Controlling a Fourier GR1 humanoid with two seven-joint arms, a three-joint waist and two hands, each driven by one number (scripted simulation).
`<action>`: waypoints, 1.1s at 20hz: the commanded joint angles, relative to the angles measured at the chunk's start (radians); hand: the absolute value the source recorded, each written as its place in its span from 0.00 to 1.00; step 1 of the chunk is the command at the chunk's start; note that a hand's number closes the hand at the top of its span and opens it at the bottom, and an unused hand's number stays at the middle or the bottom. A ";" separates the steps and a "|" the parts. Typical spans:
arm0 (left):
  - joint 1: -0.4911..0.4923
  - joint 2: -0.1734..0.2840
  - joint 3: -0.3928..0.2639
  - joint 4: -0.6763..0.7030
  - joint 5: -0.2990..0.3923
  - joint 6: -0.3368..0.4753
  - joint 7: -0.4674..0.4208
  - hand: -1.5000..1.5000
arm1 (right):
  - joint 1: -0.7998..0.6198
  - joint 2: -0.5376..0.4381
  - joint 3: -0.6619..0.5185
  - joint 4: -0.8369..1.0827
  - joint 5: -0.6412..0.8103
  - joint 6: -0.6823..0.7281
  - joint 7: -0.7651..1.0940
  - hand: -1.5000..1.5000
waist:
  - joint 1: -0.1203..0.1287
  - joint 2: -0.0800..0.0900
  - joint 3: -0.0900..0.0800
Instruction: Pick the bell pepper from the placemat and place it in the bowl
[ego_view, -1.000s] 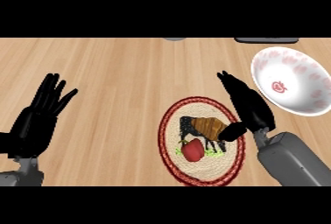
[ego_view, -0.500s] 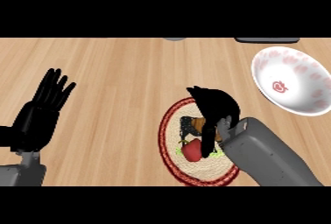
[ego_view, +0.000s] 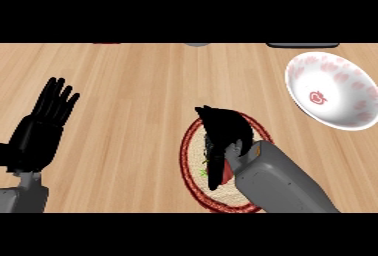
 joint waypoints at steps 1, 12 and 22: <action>0.027 0.003 0.004 -0.052 -0.009 0.003 0.018 0.50 | 0.044 0.004 0.008 -0.060 0.009 0.067 0.181 0.00 | 0.000 -0.001 0.001; 0.041 -0.059 -0.020 -0.104 -0.053 0.016 0.028 0.50 | 0.212 0.004 0.083 -0.104 0.308 -0.040 -0.019 0.00 | 0.006 0.002 0.001; 0.030 -0.048 0.055 -0.041 -0.044 -0.065 0.026 0.50 | 0.266 0.073 0.019 0.049 0.442 -0.033 -0.192 0.00 | 0.007 0.003 0.001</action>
